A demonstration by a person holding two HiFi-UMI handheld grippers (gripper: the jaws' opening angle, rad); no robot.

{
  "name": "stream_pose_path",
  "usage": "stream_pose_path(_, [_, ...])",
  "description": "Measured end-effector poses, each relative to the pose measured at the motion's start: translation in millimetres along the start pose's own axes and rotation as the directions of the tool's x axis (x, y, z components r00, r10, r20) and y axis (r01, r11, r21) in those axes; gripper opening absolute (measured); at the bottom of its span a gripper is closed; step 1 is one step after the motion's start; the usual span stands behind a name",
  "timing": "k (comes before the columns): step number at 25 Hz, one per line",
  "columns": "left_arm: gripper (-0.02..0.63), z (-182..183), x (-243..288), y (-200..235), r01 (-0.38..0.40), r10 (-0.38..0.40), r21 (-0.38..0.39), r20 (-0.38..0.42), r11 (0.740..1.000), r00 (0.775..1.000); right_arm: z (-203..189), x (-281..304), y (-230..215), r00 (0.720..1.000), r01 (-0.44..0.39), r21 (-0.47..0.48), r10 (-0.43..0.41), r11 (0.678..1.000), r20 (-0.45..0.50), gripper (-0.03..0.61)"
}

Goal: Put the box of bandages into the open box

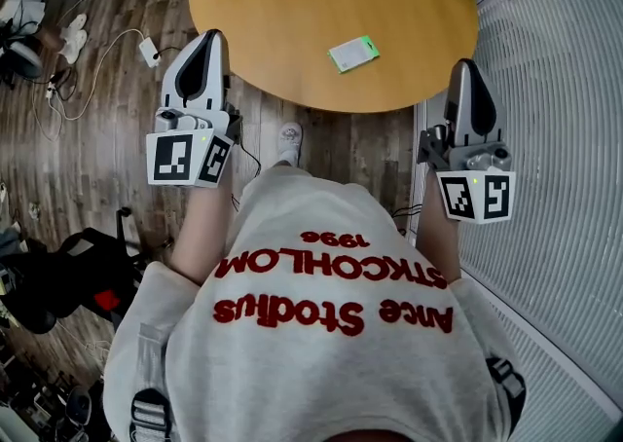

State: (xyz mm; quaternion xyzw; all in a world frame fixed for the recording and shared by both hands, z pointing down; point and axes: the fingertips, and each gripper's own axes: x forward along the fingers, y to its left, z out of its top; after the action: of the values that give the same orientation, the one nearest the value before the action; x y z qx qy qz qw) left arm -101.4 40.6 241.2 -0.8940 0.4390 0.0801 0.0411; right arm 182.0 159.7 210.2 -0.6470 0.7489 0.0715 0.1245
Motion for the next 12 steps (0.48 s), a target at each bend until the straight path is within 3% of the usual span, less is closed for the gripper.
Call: stream_pose_path(12, [0.006, -3.4, 99.6, 55.8, 0.08, -0.08, 0.005, 0.012, 0.997, 0.997, -17.0, 93.0, -14.2, 0.999, 0.044, 0.009, -0.044, 0.999, 0.023, 0.006])
